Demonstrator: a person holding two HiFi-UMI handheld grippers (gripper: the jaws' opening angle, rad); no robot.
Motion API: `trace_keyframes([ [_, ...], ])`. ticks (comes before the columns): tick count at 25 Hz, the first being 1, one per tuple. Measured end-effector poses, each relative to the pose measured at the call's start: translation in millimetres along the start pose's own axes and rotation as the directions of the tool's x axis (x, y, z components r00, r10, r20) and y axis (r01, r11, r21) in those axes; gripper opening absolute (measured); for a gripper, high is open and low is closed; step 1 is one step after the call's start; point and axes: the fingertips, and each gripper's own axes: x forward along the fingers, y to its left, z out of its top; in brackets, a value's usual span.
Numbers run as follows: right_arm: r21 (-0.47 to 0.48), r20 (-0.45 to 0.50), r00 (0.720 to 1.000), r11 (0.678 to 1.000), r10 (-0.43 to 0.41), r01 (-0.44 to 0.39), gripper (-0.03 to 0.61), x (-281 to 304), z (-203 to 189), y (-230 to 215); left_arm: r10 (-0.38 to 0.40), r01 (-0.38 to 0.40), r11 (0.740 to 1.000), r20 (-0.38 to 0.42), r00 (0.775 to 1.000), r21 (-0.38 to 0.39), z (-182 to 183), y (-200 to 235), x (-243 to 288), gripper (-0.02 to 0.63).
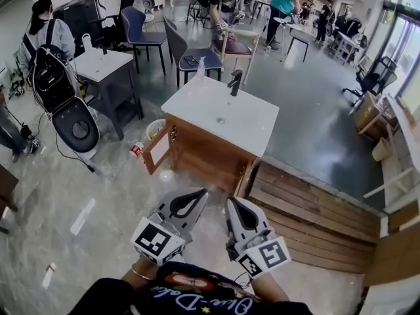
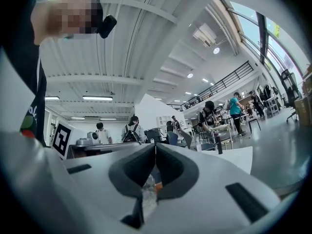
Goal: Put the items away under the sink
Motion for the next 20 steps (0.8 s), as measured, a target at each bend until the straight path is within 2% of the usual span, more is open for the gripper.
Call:
trace_keyframes([
  [5,0.001,-0.008,1.0,1.0,-0.002,0.002,0.009,16.1,-3.5,-2.7,-0.011,0.011,0.999,0.002,1.0,-0.039,-2.8,16.1,-3.6,0.008],
  [20,0.01,-0.02,0.999,1.0,0.025,-0.025,0.009,68.4,-10.2,9.5,0.01,-0.01,1.0,0.016,1.0,-0.012,0.5,67.5,-11.4,0.008],
])
